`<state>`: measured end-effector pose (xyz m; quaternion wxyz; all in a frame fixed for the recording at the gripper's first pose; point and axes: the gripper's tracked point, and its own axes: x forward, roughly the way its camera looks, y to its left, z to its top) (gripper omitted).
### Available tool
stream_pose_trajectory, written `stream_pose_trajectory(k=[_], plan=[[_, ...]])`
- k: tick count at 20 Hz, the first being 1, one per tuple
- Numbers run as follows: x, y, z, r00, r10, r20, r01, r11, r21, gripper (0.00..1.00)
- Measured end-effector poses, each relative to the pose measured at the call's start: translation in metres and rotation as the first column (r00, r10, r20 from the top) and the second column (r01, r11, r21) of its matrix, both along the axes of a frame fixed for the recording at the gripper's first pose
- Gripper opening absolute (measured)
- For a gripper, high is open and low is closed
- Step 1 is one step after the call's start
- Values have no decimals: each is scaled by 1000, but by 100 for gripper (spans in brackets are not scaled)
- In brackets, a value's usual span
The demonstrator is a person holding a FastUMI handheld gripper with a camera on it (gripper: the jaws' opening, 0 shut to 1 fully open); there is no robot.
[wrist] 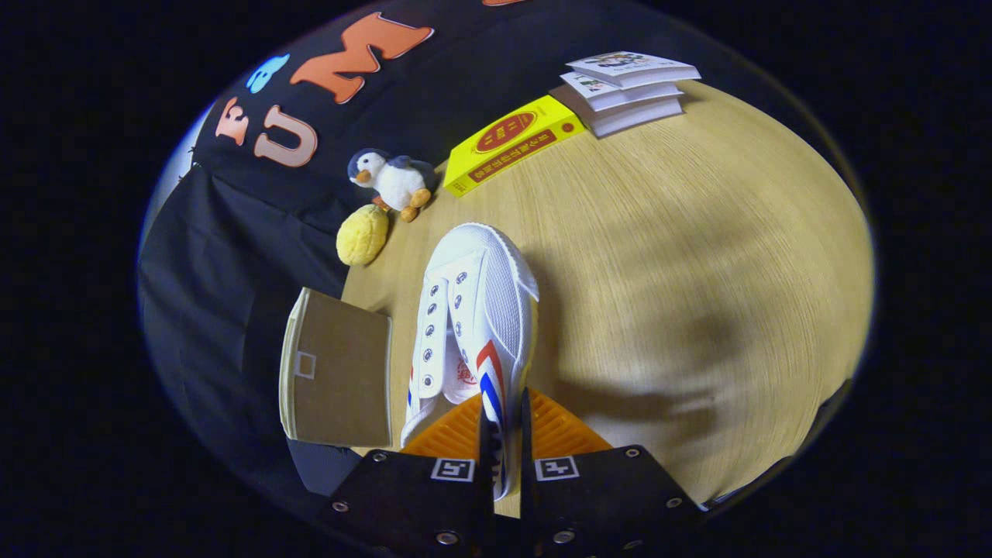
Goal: Open the storage box then place both shoes into the box .Put the left shoe in first, then the right shoe, with the right side of both shoes facing outward in a uniform manner.
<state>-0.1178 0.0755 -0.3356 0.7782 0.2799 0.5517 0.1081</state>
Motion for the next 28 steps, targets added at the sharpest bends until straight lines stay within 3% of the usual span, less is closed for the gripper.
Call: stream_pose_trajectory(k=[7, 11, 17, 22, 28], plan=[[13, 71, 64, 993, 98, 70, -102, 993, 61, 14], [13, 118, 96, 974, 195, 117, -204, 976, 70, 14], [24, 204, 137, 945, 279, 168, -299, 948, 109, 14], [27, 267, 132, 927, 341, 155, -356, 931, 83, 14], [22, 304, 111, 939, 339, 56, -339, 941, -5, 14]])
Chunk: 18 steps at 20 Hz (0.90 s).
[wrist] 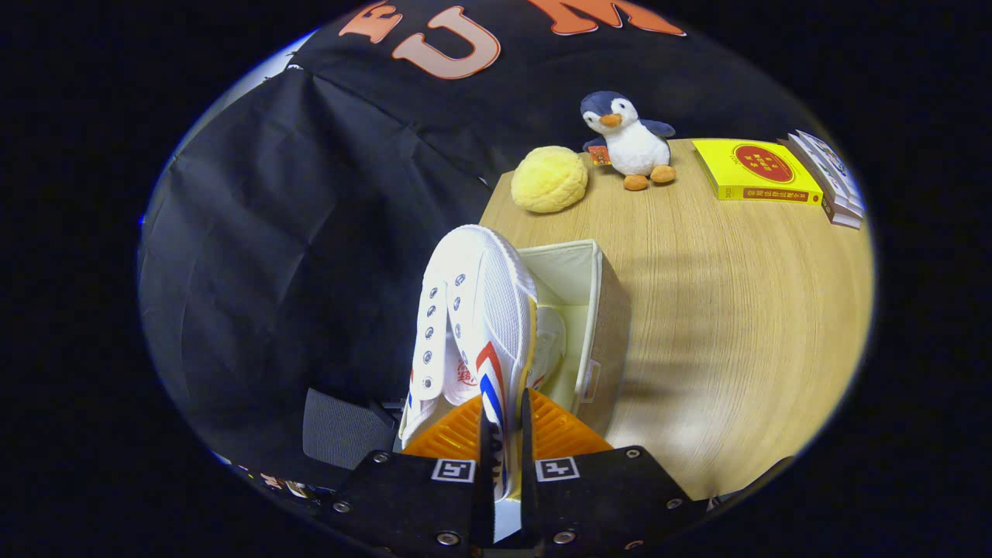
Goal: Open the storage box then place both shoes into the box .Put the left shoe in first, then the right shoe, with the right side of both shoes facing outward in a uniform manner.
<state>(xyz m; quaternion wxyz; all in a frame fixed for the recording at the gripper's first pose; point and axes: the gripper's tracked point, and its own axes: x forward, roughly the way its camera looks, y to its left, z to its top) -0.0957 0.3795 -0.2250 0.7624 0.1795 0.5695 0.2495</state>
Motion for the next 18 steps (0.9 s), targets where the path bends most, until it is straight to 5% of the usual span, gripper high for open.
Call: stream_pose_trajectory(k=[5, 7, 10, 18], plan=[[-10, -1, -27, 998, -41, -48, 33, 987, -160, 15], [-10, 5, -31, 995, -68, -79, 57, 989, -135, 23], [0, 9, -19, 995, -78, -62, 72, 993, -91, 51], [18, -22, 25, 991, -51, 124, 53, 998, -15, 83]])
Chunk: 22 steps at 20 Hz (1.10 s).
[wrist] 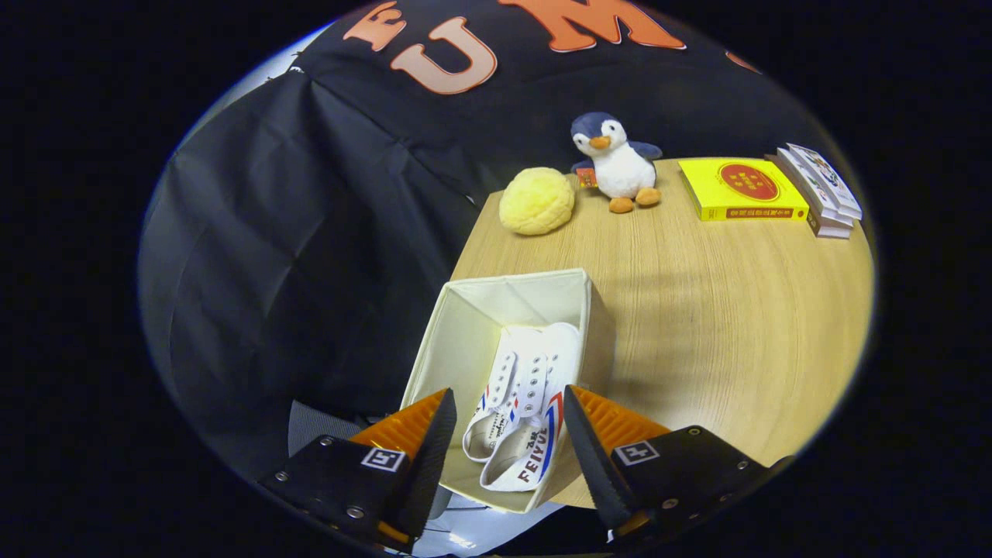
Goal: Open the storage box then place both shoes into the box .Put the left shoe in first, then the right shoe, with the right side of both shoes facing outward in a uniform manner.
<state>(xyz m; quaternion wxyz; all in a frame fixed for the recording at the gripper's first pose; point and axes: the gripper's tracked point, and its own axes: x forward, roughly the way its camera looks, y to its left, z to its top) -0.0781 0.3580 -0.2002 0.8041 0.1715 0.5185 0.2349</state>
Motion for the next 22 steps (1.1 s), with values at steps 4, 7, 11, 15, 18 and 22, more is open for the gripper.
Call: stream_pose_trajectory(k=[4, 7, 11, 15, 18, 22], plan=[[19, -42, 31, 988, -19, 154, 18, 1000, 5, 92], [34, -81, 42, 973, -49, 227, 51, 999, -2, 95], [49, -139, 48, 949, -125, 288, 135, 991, -13, 96], [60, -193, 65, 900, -185, 395, 215, 976, -33, 96], [66, -229, 79, 849, -213, 484, 268, 962, -46, 96], [72, -275, 95, 728, -210, 653, 338, 938, -75, 96]])
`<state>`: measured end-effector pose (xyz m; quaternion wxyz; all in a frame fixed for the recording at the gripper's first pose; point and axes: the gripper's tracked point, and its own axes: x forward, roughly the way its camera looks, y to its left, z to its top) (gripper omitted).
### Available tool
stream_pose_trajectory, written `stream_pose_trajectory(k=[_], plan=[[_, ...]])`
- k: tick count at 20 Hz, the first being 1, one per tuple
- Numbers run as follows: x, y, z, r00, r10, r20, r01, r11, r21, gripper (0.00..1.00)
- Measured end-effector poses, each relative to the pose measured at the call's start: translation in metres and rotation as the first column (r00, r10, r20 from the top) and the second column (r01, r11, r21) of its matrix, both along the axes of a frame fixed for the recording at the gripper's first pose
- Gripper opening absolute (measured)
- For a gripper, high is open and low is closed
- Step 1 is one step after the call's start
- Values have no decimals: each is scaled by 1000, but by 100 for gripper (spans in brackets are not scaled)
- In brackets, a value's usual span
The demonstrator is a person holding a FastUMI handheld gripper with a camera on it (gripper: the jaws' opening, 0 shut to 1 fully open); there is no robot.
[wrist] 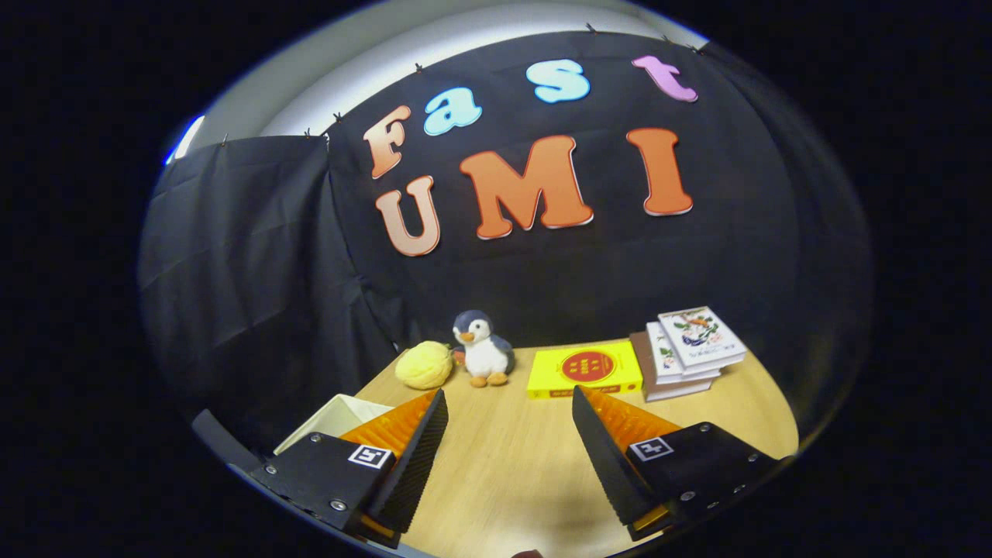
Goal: Open the storage box then place both shoes into the box .Put the left shoe in first, then the right shoe, with the right side of both shoes facing outward in a uniform manner.
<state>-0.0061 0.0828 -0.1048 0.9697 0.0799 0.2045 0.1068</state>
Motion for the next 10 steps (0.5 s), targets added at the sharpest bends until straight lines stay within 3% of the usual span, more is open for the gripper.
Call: stream_pose_trajectory(k=[10], plan=[[-13, -50, 10, 988, -69, 138, 74, 997, -33, 98]])
